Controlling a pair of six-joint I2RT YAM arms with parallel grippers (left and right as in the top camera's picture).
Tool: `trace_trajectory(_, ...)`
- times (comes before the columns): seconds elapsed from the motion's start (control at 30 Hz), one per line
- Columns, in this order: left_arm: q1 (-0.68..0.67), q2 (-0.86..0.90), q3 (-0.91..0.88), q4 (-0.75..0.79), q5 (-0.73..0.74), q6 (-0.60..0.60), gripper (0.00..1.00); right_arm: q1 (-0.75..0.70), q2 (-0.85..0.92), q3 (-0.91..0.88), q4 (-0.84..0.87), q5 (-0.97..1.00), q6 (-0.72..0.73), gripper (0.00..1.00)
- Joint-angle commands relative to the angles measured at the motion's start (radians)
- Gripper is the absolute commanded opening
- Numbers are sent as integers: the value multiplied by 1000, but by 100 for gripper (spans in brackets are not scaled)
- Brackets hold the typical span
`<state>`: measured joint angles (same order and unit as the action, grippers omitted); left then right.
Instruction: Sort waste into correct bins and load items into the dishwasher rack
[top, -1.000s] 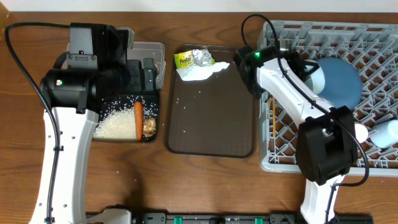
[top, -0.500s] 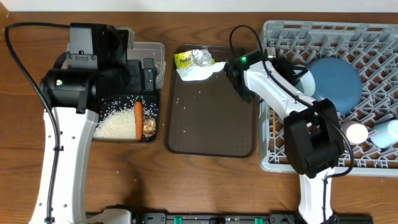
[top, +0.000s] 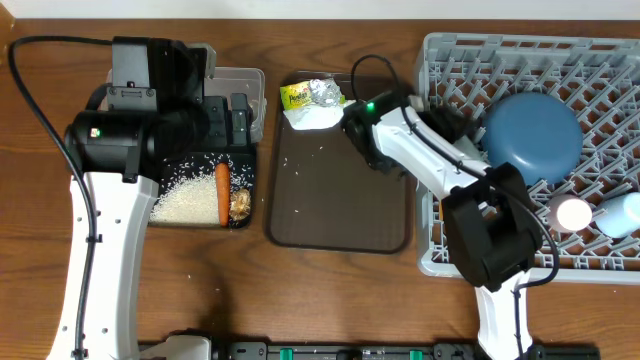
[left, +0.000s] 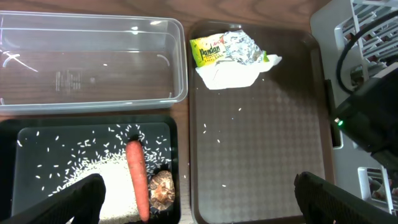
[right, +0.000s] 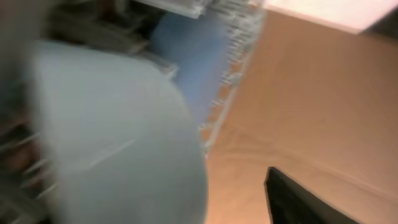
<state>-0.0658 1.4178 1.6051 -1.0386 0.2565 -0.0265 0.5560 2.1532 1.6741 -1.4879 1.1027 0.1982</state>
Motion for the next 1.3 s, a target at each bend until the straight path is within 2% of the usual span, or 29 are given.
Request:
trace_trajectory(0.0, 1, 2, 3, 0, 5, -1, 98, 14, 18, 7, -11, -200, 7, 84)
trace_trajectory(0.03, 1, 2, 3, 0, 5, -1, 98, 14, 18, 7, -11, -239, 7, 96)
trace_trajectory(0.07, 1, 2, 3, 0, 5, -1, 98, 14, 18, 8, -11, -278, 7, 99)
trace_trajectory(0.33, 1, 2, 3, 0, 5, -1, 98, 14, -2, 89, -7, -418, -14, 99)
trace_trajectory(0.57, 1, 2, 3, 0, 5, -1, 98, 13, -23, 290, -6, -567, -65, 99)
trace_trajectory(0.7, 1, 2, 3, 0, 5, -1, 98, 13, -23, 392, 77, -811, -65, 99)
trace_trajectory(0.83, 1, 2, 3, 0, 5, -1, 98, 12, -23, 408, 239, -1086, -64, 99)
trace_trajectory(0.93, 1, 2, 3, 0, 5, -1, 98, 11, -15, 393, 401, -1236, -43, 77)
trace_trajectory(1.0, 1, 2, 3, 0, 5, -1, 98, 11, -8, 387, 478, -1225, -8, 68)
trace_trajectory(1.1, 1, 2, 3, 0, 5, -1, 98, 12, 6, 385, 539, -1170, 33, 69)
trace_trajectory(1.17, 1, 2, 3, 0, 5, -1, 98, 11, 7, 385, 551, -1141, 34, 74)
trace_trajectory(1.27, 1, 2, 3, 0, 5, -1, 98, 0, 3, 385, 549, -1113, 34, 77)
